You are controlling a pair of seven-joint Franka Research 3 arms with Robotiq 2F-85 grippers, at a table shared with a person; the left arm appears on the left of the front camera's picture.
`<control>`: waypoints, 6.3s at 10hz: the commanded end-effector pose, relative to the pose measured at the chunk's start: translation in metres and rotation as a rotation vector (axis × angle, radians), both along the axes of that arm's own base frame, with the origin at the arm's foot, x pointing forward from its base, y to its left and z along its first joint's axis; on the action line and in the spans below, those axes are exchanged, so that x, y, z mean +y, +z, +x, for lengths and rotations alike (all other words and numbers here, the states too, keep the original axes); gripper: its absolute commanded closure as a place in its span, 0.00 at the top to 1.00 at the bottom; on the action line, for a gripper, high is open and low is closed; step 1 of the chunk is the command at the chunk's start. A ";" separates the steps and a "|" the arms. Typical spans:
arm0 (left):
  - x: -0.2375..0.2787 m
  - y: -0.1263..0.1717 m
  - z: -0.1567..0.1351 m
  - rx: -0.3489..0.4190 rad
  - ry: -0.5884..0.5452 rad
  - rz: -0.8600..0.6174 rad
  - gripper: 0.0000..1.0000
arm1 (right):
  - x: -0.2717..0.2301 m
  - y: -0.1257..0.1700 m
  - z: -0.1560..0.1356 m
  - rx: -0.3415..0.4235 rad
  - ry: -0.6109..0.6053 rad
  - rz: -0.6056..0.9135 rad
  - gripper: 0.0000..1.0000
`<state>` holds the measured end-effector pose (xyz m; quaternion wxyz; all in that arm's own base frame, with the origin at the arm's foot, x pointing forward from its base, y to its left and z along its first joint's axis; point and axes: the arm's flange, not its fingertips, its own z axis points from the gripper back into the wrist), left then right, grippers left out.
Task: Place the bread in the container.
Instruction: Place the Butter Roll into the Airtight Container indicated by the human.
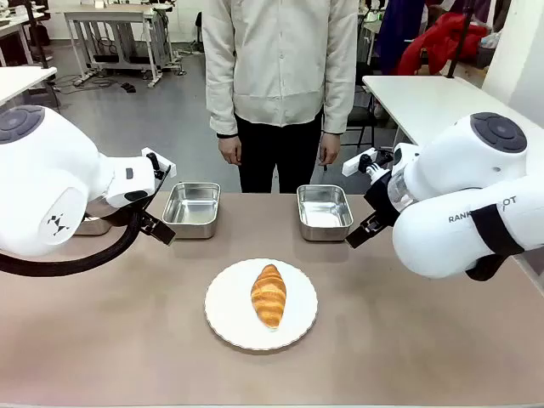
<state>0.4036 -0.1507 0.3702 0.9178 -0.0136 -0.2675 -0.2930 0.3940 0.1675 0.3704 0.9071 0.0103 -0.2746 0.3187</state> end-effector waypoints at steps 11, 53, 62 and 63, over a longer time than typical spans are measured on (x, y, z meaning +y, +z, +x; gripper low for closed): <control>0.006 0.028 0.006 -0.007 -0.025 -0.031 1.00 | -0.010 0.052 0.013 -0.038 0.011 0.065 1.00; 0.319 0.222 0.082 -0.204 -0.403 -0.443 1.00 | -0.335 0.200 0.075 -0.067 0.040 0.454 1.00; 0.319 0.222 0.082 -0.204 -0.403 -0.443 1.00 | -0.335 0.200 0.075 -0.067 0.040 0.454 1.00; 0.319 0.222 0.082 -0.204 -0.403 -0.443 1.00 | -0.335 0.200 0.075 -0.067 0.040 0.454 1.00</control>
